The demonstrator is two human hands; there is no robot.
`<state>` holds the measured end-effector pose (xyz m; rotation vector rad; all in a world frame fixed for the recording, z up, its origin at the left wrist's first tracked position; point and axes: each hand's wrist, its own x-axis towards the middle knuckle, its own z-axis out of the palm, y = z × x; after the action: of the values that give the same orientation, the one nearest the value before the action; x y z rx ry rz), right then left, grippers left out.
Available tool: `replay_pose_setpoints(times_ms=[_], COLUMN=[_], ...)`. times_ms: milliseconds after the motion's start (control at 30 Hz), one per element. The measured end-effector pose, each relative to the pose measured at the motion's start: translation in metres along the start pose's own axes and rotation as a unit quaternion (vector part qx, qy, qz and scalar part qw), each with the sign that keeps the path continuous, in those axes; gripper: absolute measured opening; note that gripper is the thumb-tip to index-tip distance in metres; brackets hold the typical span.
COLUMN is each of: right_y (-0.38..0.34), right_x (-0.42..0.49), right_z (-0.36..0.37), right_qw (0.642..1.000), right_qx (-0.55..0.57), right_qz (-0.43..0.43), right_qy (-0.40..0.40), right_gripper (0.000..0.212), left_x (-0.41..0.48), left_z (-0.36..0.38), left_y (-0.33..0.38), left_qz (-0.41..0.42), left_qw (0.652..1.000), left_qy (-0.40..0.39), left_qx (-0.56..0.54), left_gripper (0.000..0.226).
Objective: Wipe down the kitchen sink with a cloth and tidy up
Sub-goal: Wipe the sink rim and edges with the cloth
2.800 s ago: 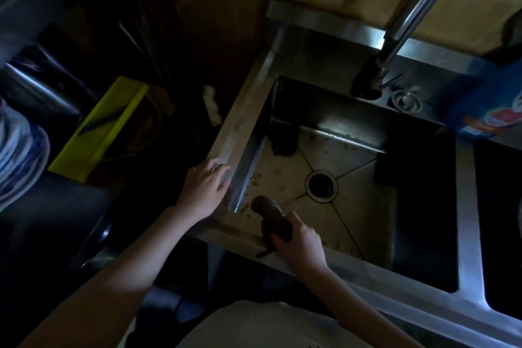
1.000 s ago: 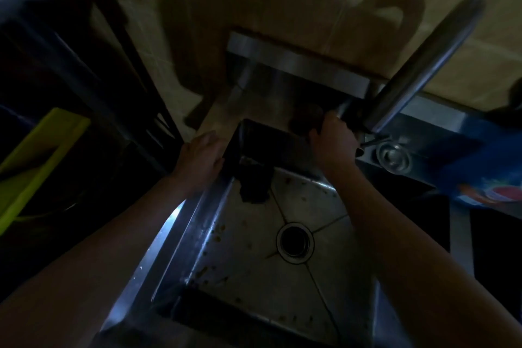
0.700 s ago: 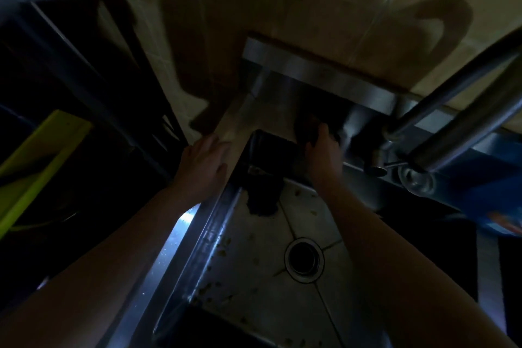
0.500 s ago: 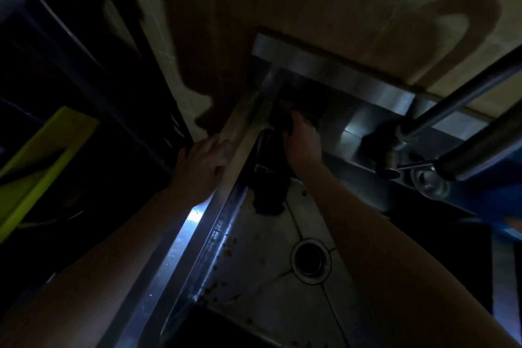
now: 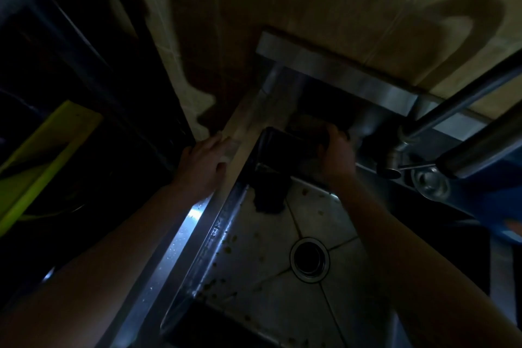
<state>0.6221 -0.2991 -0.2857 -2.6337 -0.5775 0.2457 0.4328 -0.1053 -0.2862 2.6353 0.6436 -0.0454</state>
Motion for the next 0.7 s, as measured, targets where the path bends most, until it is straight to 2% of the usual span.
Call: replay_pose_setpoints(times_ms=[100, 200, 300, 467, 567, 700], right_y=[0.014, 0.0, -0.033, -0.087, -0.093, -0.084], right_x=[-0.004, 0.0, 0.008, 0.018, 0.015, -0.013], right_z=[-0.007, 0.0, 0.015, 0.038, 0.04, 0.045], right_qw=[0.999, 0.998, 0.998, 0.993, 0.988, 0.971], right_qx=[0.014, 0.029, 0.057, 0.042, 0.055, 0.102], right_qz=[0.039, 0.037, 0.008, -0.084, -0.121, -0.152], right_qy=[0.032, 0.031, -0.006, -0.071, -0.084, -0.153], right_gripper=[0.052, 0.061, 0.058, 0.05, 0.043, 0.038], left_x=[0.0, 0.0, -0.005, -0.019, -0.027, -0.038], left_z=[-0.001, -0.004, -0.007, -0.015, -0.02, -0.021], left_y=[0.002, 0.001, -0.001, -0.009, -0.015, -0.014], left_qz=[-0.007, -0.003, 0.009, -0.001, -0.003, -0.029], left_qw=[1.0, 1.0, 1.0, 1.0, 1.0, 0.999], left_qy=[-0.007, -0.014, -0.01, 0.022, 0.029, 0.034], left_qx=[-0.002, 0.005, 0.002, -0.012, -0.011, -0.031], left_gripper=[0.062, 0.061, 0.059, 0.057, 0.054, 0.05])
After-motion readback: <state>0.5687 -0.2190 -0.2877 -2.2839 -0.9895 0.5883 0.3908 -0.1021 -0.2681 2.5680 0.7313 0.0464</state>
